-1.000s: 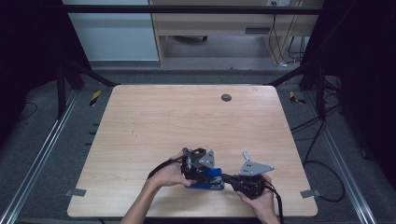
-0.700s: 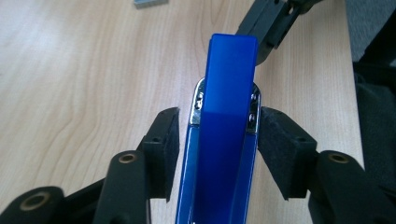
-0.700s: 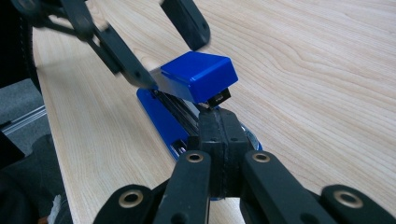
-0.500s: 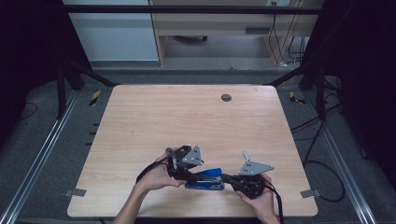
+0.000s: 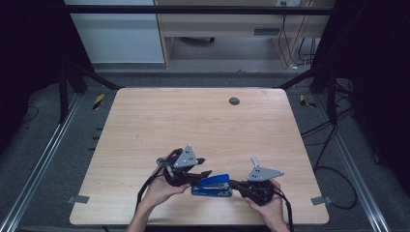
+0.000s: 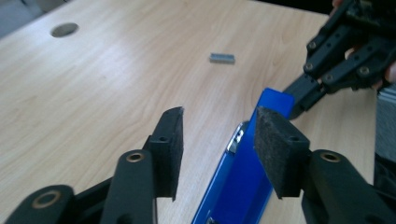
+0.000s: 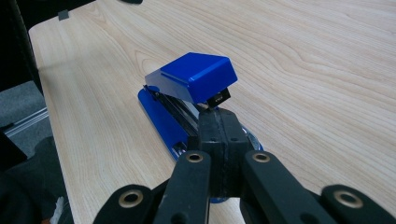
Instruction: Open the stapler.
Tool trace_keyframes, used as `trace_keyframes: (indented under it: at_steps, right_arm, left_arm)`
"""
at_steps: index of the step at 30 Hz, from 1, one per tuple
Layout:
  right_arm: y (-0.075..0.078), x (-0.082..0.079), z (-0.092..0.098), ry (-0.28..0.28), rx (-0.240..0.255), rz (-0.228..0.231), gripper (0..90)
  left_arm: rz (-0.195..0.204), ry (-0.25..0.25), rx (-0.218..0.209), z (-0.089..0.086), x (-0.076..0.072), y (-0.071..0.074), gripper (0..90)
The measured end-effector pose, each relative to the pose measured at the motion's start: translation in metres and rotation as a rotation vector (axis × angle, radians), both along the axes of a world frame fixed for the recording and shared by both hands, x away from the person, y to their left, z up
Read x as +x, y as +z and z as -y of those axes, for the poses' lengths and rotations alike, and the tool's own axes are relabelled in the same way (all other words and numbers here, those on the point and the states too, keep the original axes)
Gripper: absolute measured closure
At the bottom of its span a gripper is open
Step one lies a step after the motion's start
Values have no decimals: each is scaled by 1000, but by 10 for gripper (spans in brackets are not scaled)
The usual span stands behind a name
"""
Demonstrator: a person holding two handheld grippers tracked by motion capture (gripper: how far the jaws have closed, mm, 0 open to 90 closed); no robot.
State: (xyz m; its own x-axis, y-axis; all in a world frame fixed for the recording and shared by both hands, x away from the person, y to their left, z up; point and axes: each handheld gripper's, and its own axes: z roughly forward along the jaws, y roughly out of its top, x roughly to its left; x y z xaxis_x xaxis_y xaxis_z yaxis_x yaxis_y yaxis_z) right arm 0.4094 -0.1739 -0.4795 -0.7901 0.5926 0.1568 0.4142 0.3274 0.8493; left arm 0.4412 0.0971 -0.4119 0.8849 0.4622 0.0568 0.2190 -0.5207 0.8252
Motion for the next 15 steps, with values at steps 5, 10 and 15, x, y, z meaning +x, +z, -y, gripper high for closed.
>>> trace_keyframes:
  at_steps: [5,10,15]
  right_arm:
    - [0,0,0,3,1,0,900]
    - [0,0,0,7,0,3,900]
    - [0,0,0,7,5,1,900]
  left_arm:
    - [28,61,-98,-3,-9,-1,624]
    - [70,150,-157,-7,-28,-12,719]
    - [67,221,-215,-5,-50,-32,792]
